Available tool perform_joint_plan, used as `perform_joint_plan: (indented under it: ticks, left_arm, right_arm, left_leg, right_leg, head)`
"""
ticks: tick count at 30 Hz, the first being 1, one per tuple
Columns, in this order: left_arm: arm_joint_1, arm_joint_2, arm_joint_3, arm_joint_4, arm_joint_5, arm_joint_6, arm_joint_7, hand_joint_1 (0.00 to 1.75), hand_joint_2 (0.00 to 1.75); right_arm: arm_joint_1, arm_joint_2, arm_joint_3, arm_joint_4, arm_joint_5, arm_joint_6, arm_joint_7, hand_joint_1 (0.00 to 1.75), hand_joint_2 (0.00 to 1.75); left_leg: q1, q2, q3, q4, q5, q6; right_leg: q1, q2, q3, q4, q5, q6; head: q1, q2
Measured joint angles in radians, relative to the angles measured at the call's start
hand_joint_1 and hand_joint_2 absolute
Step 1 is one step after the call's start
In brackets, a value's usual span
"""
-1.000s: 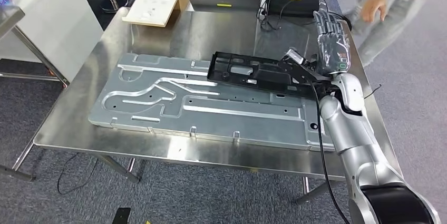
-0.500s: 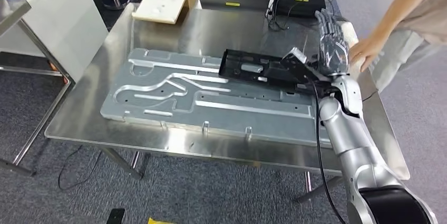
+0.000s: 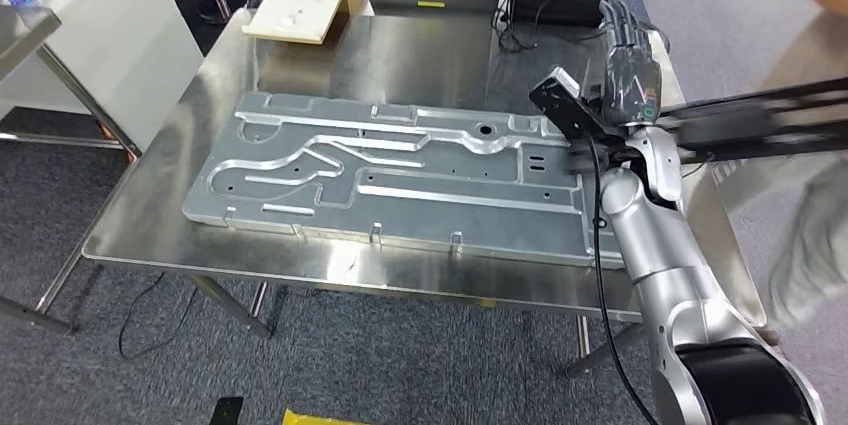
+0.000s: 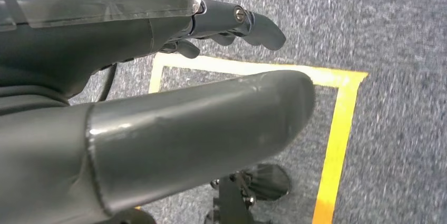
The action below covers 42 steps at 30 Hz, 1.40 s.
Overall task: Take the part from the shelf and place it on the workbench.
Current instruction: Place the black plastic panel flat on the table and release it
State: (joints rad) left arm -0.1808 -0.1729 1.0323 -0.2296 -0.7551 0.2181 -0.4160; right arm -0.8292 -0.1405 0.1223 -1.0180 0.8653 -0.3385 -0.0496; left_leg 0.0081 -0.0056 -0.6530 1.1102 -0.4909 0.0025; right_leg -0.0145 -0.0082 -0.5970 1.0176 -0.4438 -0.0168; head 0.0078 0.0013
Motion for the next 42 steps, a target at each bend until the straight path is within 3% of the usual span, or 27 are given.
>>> perform_joint_plan:
  ticks: [2, 4, 5, 7, 9, 12, 14, 17, 19, 20, 22, 24, 26, 28, 30, 32, 34, 35, 36, 39, 42]
  left_arm:
    - [0.002, 0.000, 0.000, 0.000, -0.002, 0.000, -0.001, 0.00, 0.00]
    - [0.005, 0.000, 0.000, 0.000, -0.004, -0.001, -0.002, 0.00, 0.00]
    - [0.006, 0.001, 0.000, 0.000, -0.005, -0.002, -0.003, 0.00, 0.00]
    - [0.006, 0.001, 0.000, 0.000, -0.006, -0.003, -0.006, 0.00, 0.00]
    - [0.005, 0.001, 0.000, 0.000, -0.007, -0.004, -0.009, 0.00, 0.00]
    - [0.008, 0.001, 0.000, 0.000, -0.007, -0.005, -0.012, 0.00, 0.00]
    - [0.009, 0.000, 0.000, 0.000, -0.007, -0.005, -0.014, 0.00, 0.00]
    - [0.010, 0.000, 0.000, 0.000, -0.007, -0.006, -0.017, 0.00, 0.00]
    - [0.014, 0.000, 0.000, 0.000, -0.007, -0.008, -0.020, 0.00, 0.00]
    - [0.016, -0.001, 0.000, 0.000, -0.007, -0.008, -0.021, 0.00, 0.00]
    - [0.019, -0.002, 0.000, 0.000, -0.006, -0.011, -0.023, 0.00, 0.00]
    - [0.019, -0.004, 0.000, 0.000, -0.005, -0.014, -0.026, 0.00, 0.00]
    - [0.020, -0.004, 0.000, 0.000, -0.004, -0.016, -0.028, 0.00, 0.00]
    - [0.024, -0.004, 0.000, 0.000, -0.004, -0.016, -0.030, 0.00, 0.00]
    - [0.027, -0.004, 0.000, 0.000, -0.004, -0.015, -0.031, 0.00, 0.00]
    - [0.029, -0.004, 0.000, 0.000, -0.004, -0.015, -0.031, 0.00, 0.00]
    - [0.030, -0.005, 0.000, 0.000, -0.004, -0.015, -0.031, 0.00, 0.00]
    - [0.030, -0.005, 0.000, 0.000, -0.003, -0.015, -0.031, 0.00, 0.00]
    - [0.030, -0.004, 0.000, 0.000, -0.003, -0.015, -0.031, 0.00, 0.00]
    - [0.022, -0.004, 0.000, 0.000, -0.003, -0.015, -0.032, 0.00, 0.00]
    - [0.019, -0.004, 0.000, 0.000, 0.003, -0.014, -0.035, 0.00, 0.00]
  right_arm:
    - [0.000, 0.002, 0.000, 0.001, -0.004, 0.000, -0.002, 0.00, 0.00]
    - [0.007, 0.003, 0.000, 0.001, -0.009, -0.001, -0.004, 0.00, 0.00]
    - [0.012, 0.002, 0.000, -0.002, -0.012, -0.001, -0.006, 0.00, 0.00]
    - [0.021, 0.000, 0.000, -0.015, -0.017, -0.002, -0.013, 0.00, 0.00]
    - [0.027, -0.006, 0.000, -0.033, -0.021, -0.003, -0.018, 0.00, 0.00]
    - [0.046, -0.016, 0.000, -0.064, -0.028, -0.005, -0.020, 0.00, 0.00]
    - [0.060, -0.027, 0.000, -0.086, -0.033, -0.005, -0.021, 0.00, 0.00]
    - [0.081, -0.045, 0.000, -0.108, -0.038, -0.005, -0.022, 0.00, 0.00]
    - [0.104, -0.054, 0.000, -0.122, -0.041, -0.003, -0.022, 0.00, 0.00]
    - [0.113, -0.057, 0.000, -0.131, -0.043, -0.001, -0.022, 0.00, 0.00]
    - [0.121, -0.065, 0.000, -0.149, -0.047, 0.003, -0.022, 0.00, 0.00]
    - [0.123, -0.072, 0.000, -0.167, -0.048, 0.009, -0.022, 0.00, 0.00]
    - [0.132, -0.079, 0.000, -0.188, -0.048, 0.013, -0.021, 0.00, 0.00]
    - [0.151, -0.086, 0.000, -0.212, -0.048, 0.014, -0.021, 0.00, 0.00]
    - [0.166, -0.089, 0.000, -0.235, -0.047, 0.014, -0.019, 0.00, 0.00]
    - [0.177, -0.090, 0.000, -0.249, -0.042, 0.013, -0.017, 0.00, 0.00]
    - [0.186, -0.090, 0.000, -0.253, -0.033, 0.012, -0.014, 0.00, 0.00]
    - [0.188, -0.090, 0.000, -0.254, -0.028, 0.012, -0.013, 0.00, 0.00]
    - [0.187, -0.090, 0.000, -0.253, -0.025, 0.012, -0.011, 0.00, 0.00]
    - [0.170, -0.090, 0.000, -0.252, -0.030, 0.017, -0.003, 0.00, 0.00]
    - [0.157, -0.089, 0.000, -0.250, -0.048, 0.028, -0.005, 0.00, 0.00]
  left_leg:
    - [0.003, 0.001, -0.053, 0.135, -0.068, -0.008]
    - [0.005, 0.001, -0.072, 0.199, -0.083, -0.012]
    - [0.005, 0.001, -0.052, 0.169, -0.061, -0.013]
    - [0.007, 0.001, 0.021, 0.038, -0.003, -0.010]
    - [0.005, 0.000, 0.069, -0.060, 0.021, -0.002]
    - [0.004, 0.000, 0.074, -0.082, 0.027, 0.017]
    - [0.007, 0.001, 0.072, -0.091, 0.037, 0.034]
    - [0.006, 0.002, 0.065, -0.095, 0.046, 0.047]
    - [0.004, 0.002, 0.060, -0.093, 0.048, 0.048]
    - [0.004, 0.002, 0.059, -0.092, 0.049, 0.048]
    - [0.003, 0.002, 0.058, -0.088, 0.049, 0.046]
    - [-0.001, 0.002, 0.054, -0.084, 0.050, 0.039]
    - [-0.003, 0.002, 0.050, -0.084, 0.054, 0.028]
    - [-0.004, 0.001, 0.047, -0.082, 0.051, 0.017]
    - [-0.003, 0.000, 0.024, -0.031, 0.009, 0.008]
    - [0.001, 0.001, -0.025, 0.091, -0.062, 0.001]
    - [0.004, 0.001, -0.057, 0.183, -0.095, -0.003]
    - [0.004, 0.001, -0.051, 0.180, -0.085, -0.004]
    - [0.004, 0.001, -0.026, 0.141, -0.060, -0.002]
    - [0.001, 0.001, 0.072, -0.041, 0.007, 0.009]
    - [-0.003, 0.000, 0.083, -0.080, 0.015, 0.022]
  right_leg:
    - [0.001, -0.002, -0.006, 0.001, 0.004, -0.004]
    - [0.001, -0.002, -0.012, 0.005, 0.006, -0.004]
    - [0.000, -0.002, -0.013, 0.007, 0.006, -0.004]
    - [0.000, -0.001, -0.015, 0.012, 0.006, 0.000]
    - [0.004, 0.001, -0.021, 0.017, 0.008, 0.011]
    - [0.006, 0.003, -0.028, 0.015, 0.014, 0.029]
    - [0.003, 0.004, -0.041, 0.045, -0.011, 0.039]
    - [0.001, 0.006, -0.110, 0.211, -0.109, 0.049]
    - [0.000, 0.006, -0.137, 0.285, -0.130, 0.052]
    - [0.000, 0.006, -0.125, 0.270, -0.113, 0.051]
    - [0.001, 0.006, -0.058, 0.148, -0.053, 0.044]
    - [0.006, 0.006, -0.002, 0.038, -0.020, 0.036]
    - [0.011, 0.008, 0.006, 0.013, -0.018, 0.029]
    - [0.006, 0.007, 0.005, 0.008, -0.012, 0.018]
    - [0.000, 0.005, 0.003, -0.001, -0.003, 0.004]
    - [0.001, 0.003, -0.003, -0.001, 0.002, -0.003]
    - [0.002, 0.003, -0.010, 0.002, 0.005, -0.004]
    - [0.002, 0.004, -0.013, 0.006, 0.006, -0.004]
    - [0.002, 0.004, -0.016, 0.009, 0.006, -0.003]
    - [0.005, 0.005, -0.024, 0.019, 0.008, 0.006]
    - [0.008, 0.006, -0.032, 0.019, 0.018, 0.025]
  head:
    - [0.000, 0.000]
    - [0.000, 0.000]
    - [0.000, 0.000]
    - [0.000, 0.000]
    - [0.000, 0.000]
    - [0.000, 0.000]
    - [0.000, 0.000]
    - [0.000, 0.000]
    - [0.000, 0.000]
    - [0.000, 0.000]
    - [0.000, 0.000]
    - [0.000, 0.000]
    - [0.000, 0.000]
    - [0.000, 0.000]
    - [0.000, 0.000]
    - [0.000, 0.000]
    - [0.000, 0.000]
    - [0.000, 0.000]
    - [0.000, 0.000]
    - [0.000, 0.000]
    - [0.000, 0.000]
